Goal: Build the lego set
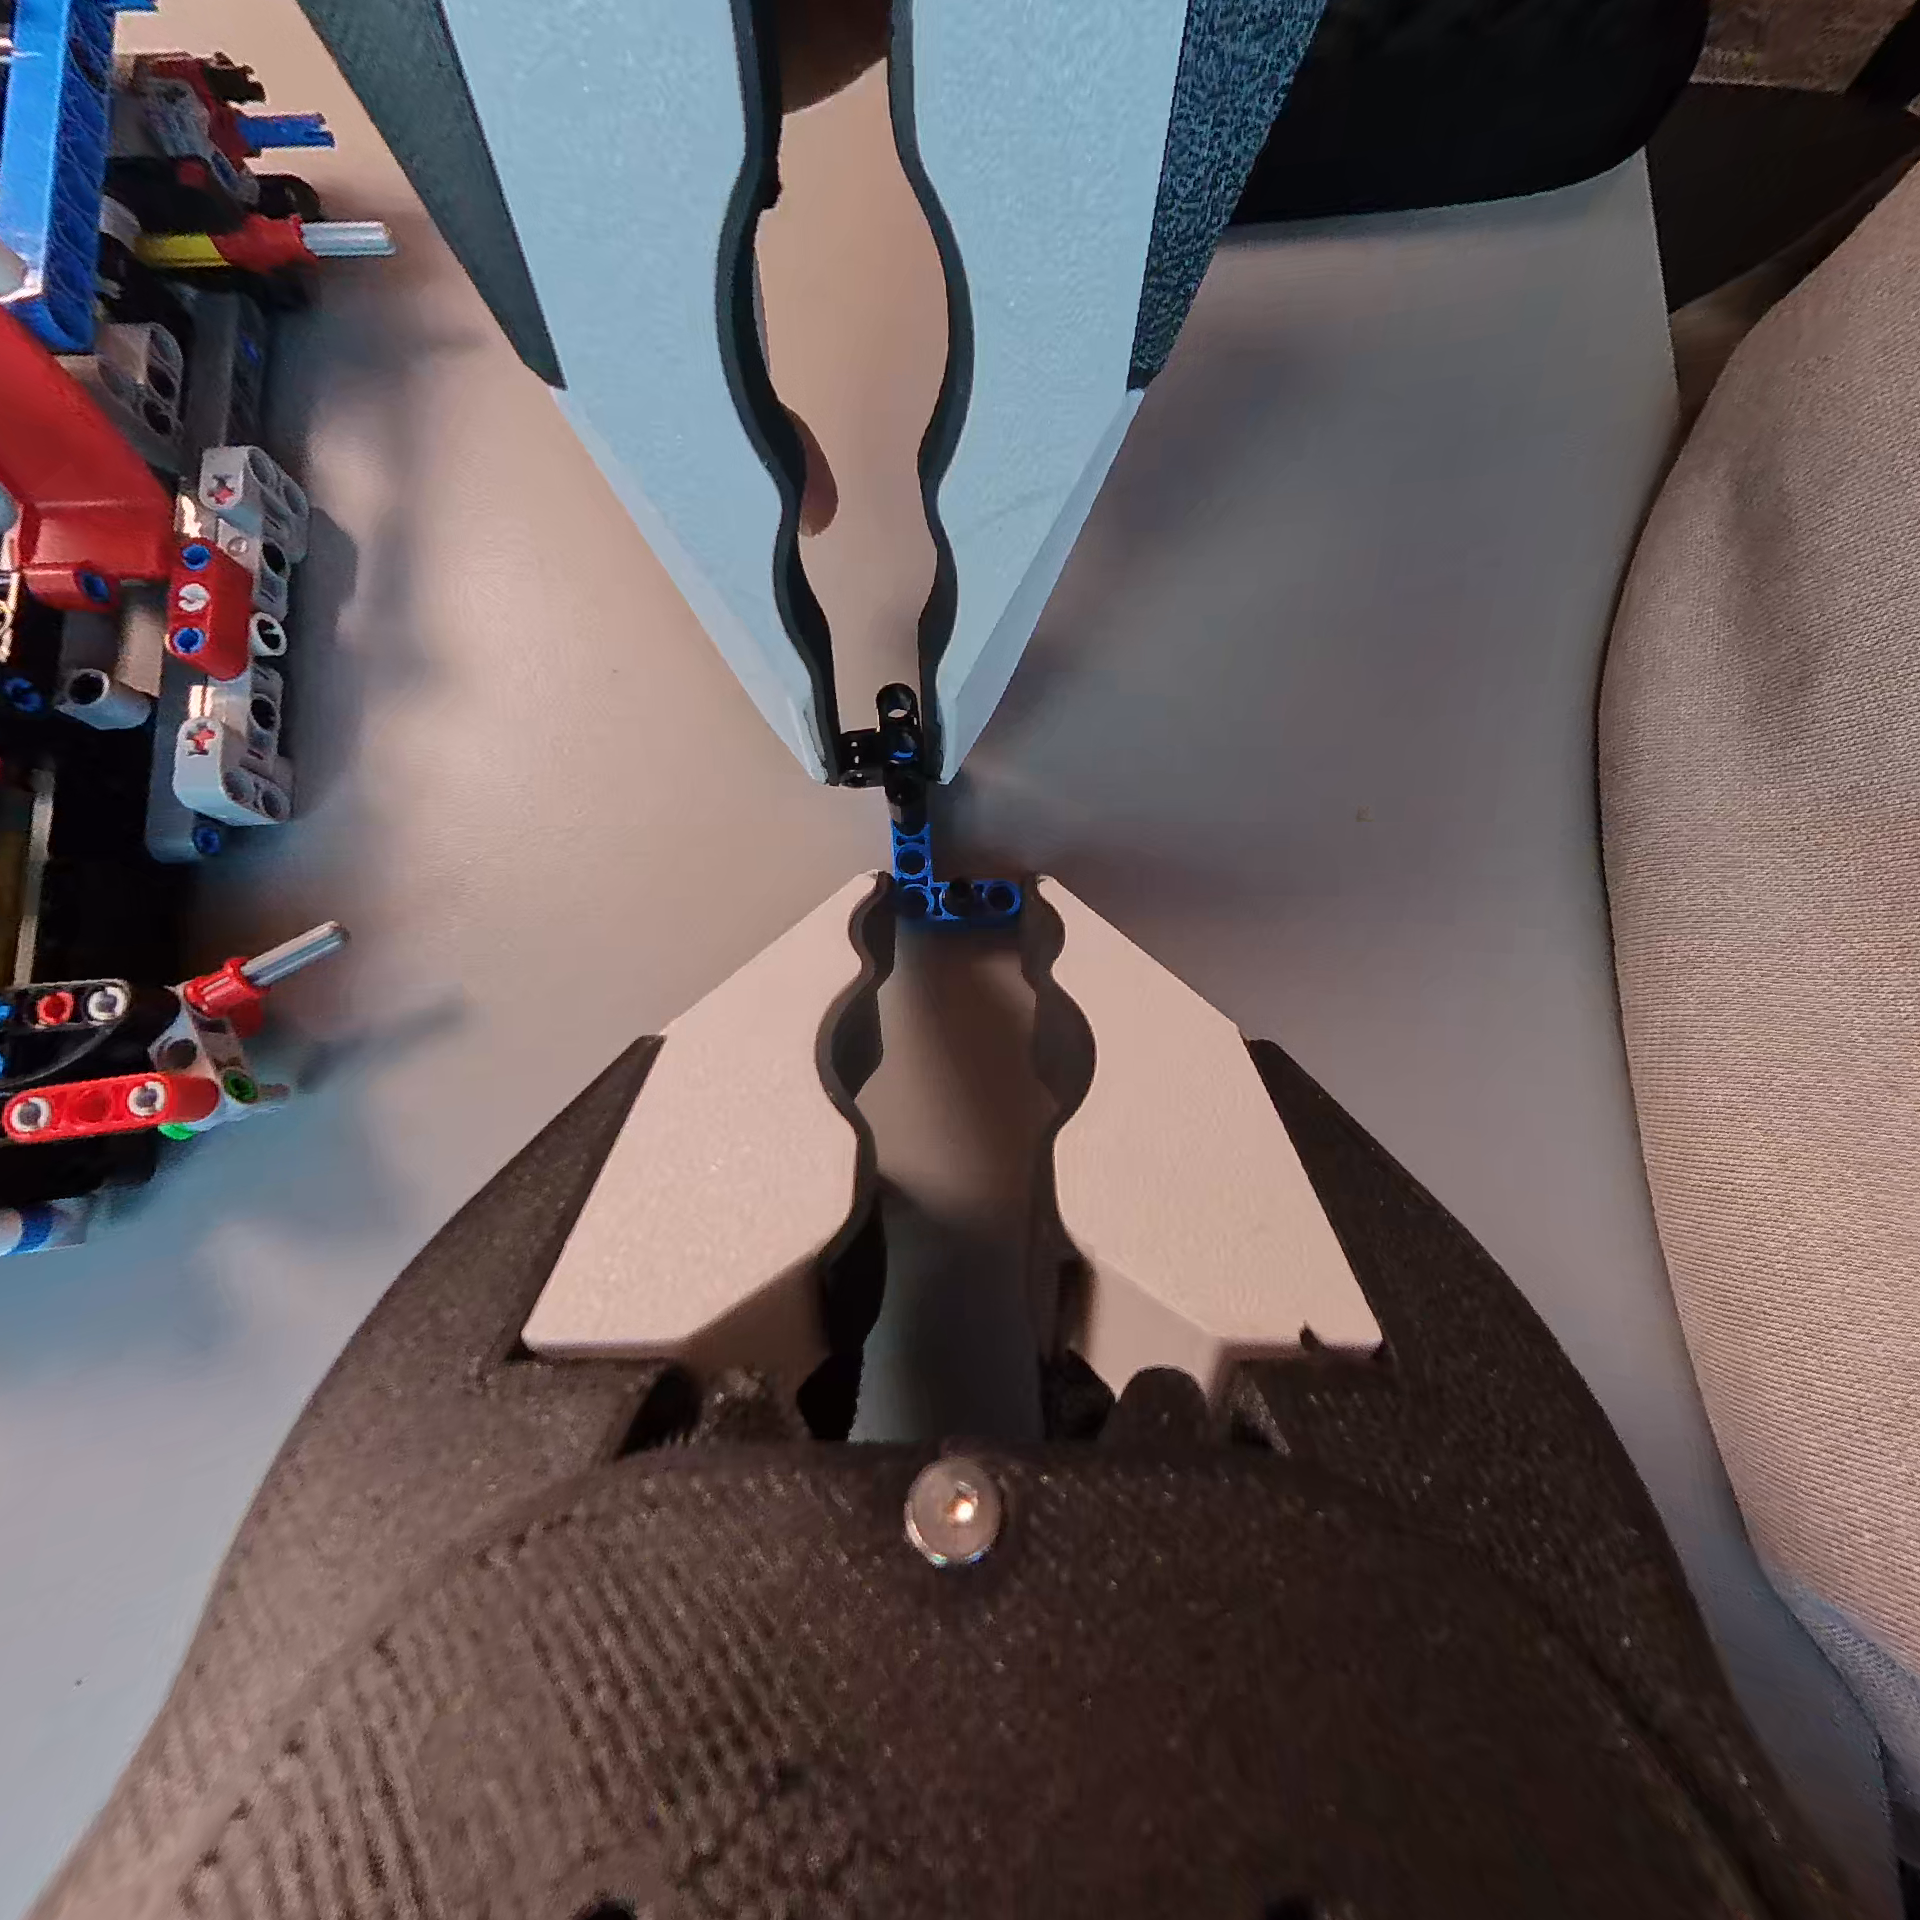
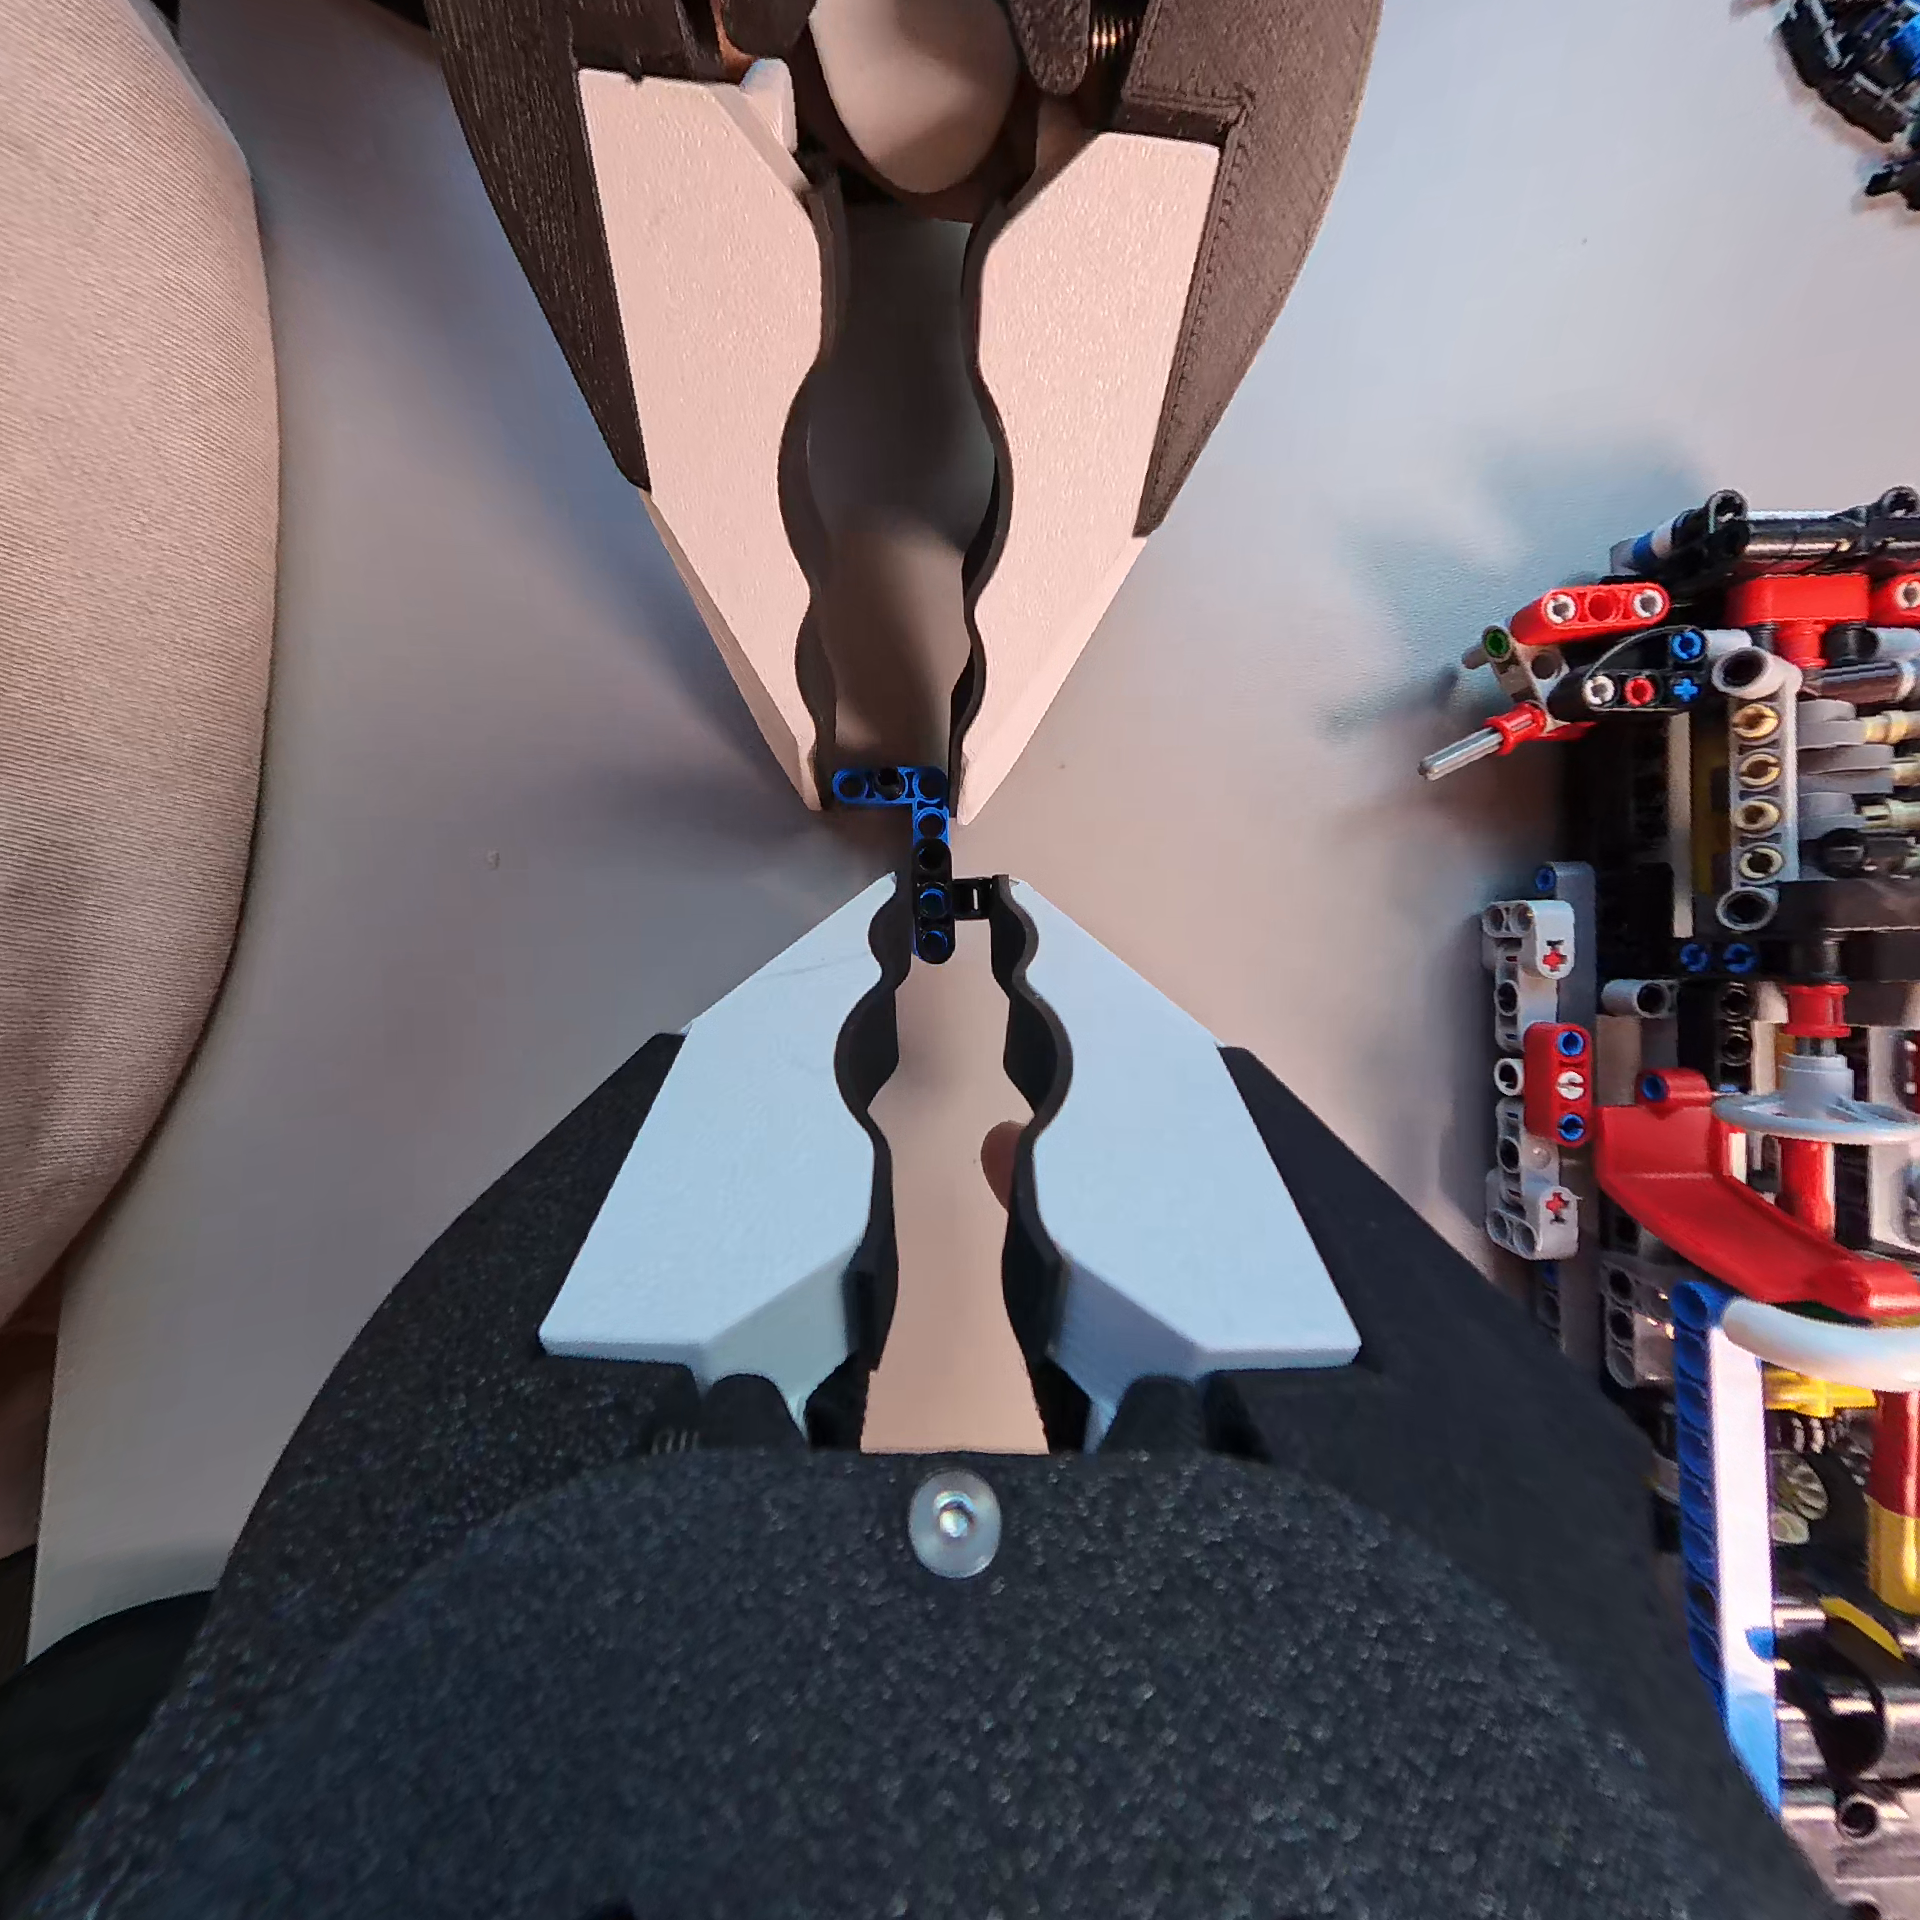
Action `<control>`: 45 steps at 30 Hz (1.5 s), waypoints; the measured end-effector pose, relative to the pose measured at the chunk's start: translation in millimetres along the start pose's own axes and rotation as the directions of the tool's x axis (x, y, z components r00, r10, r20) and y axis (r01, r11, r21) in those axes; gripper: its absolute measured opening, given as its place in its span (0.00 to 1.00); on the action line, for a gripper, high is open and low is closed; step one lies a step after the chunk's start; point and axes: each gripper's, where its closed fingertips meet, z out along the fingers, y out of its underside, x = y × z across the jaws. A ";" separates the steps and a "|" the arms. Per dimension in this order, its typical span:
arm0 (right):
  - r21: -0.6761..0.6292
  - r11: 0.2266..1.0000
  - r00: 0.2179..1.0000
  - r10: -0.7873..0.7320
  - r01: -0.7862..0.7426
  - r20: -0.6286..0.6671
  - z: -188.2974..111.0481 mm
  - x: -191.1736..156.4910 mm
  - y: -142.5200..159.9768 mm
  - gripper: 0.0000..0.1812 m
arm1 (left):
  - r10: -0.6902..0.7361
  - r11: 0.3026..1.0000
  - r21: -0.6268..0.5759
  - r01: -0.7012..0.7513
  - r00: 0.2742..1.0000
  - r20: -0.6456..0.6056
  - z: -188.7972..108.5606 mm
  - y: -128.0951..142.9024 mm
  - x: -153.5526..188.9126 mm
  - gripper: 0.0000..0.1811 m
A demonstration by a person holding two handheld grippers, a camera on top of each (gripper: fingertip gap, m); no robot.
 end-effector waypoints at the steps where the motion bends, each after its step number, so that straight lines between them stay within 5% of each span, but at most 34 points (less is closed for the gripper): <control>1: -0.006 1.000 1.000 -0.006 0.006 -0.001 -0.1 -0.1 0.1 0.07 | 0.005 1.000 0.001 -0.005 1.000 -0.001 0.0 0.0 0.1 0.12; 37: -0.211 0.977 0.999 -0.019 0.013 -0.029 4.5 0.1 4.5 0.07 | 0.029 1.000 0.012 -0.028 0.999 -0.018 0.8 0.3 0.6 0.12; 45: -0.070 0.995 0.996 0.070 -0.074 -0.050 4.5 -0.5 3.4 0.08 | 0.036 0.999 0.015 -0.036 0.999 -0.016 0.8 0.0 0.6 0.12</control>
